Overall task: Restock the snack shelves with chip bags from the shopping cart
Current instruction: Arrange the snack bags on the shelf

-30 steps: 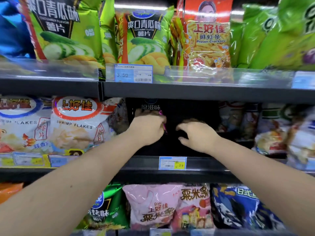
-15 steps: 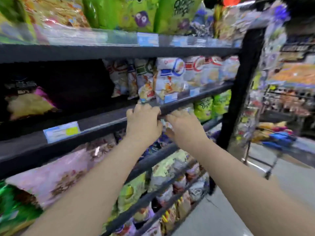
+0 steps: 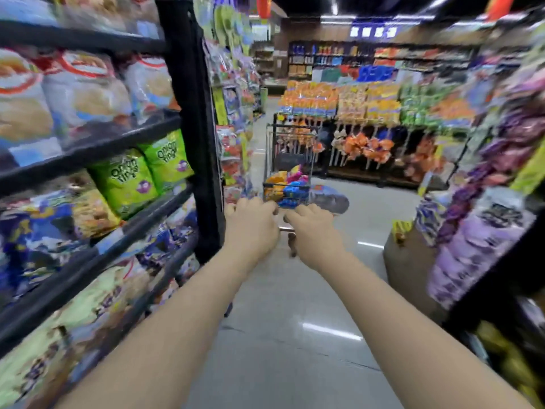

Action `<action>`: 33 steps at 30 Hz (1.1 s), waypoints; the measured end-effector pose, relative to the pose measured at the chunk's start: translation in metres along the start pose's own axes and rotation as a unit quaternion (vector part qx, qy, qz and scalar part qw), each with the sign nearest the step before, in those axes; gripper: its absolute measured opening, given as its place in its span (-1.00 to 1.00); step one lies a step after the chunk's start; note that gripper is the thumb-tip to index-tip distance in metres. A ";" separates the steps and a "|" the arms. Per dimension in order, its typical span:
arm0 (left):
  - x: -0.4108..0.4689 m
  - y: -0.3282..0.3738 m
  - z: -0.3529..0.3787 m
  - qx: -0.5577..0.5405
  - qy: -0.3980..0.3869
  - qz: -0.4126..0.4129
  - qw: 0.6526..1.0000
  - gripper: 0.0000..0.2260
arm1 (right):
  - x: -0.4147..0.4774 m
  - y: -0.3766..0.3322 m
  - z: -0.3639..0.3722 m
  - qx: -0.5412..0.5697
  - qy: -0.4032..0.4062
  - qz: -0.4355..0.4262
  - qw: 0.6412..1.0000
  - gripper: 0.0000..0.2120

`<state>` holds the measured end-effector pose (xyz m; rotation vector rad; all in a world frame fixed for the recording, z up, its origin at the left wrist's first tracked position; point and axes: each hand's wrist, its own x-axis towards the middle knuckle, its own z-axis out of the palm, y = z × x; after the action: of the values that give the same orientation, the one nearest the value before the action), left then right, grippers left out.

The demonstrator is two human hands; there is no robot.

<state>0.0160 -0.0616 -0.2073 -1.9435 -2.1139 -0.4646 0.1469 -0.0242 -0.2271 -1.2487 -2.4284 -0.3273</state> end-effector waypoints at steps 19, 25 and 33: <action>0.240 0.070 0.300 -0.099 -0.200 0.005 0.975 -0.70 | 0.098 0.241 0.251 0.060 -0.198 0.192 0.959 -0.63; 0.373 0.057 0.371 -0.095 -0.245 0.048 0.964 -0.65 | 0.197 0.290 0.321 0.061 -0.229 0.225 0.945 -0.63; 0.493 0.087 0.464 -0.097 -0.299 0.069 0.947 -0.69 | 0.287 0.383 0.402 0.092 -0.276 0.252 0.923 -0.62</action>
<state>0.0767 0.5765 -0.4425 -2.5841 -2.3035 -0.0486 0.2146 0.5558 -0.4502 -2.0078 -2.3442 0.4491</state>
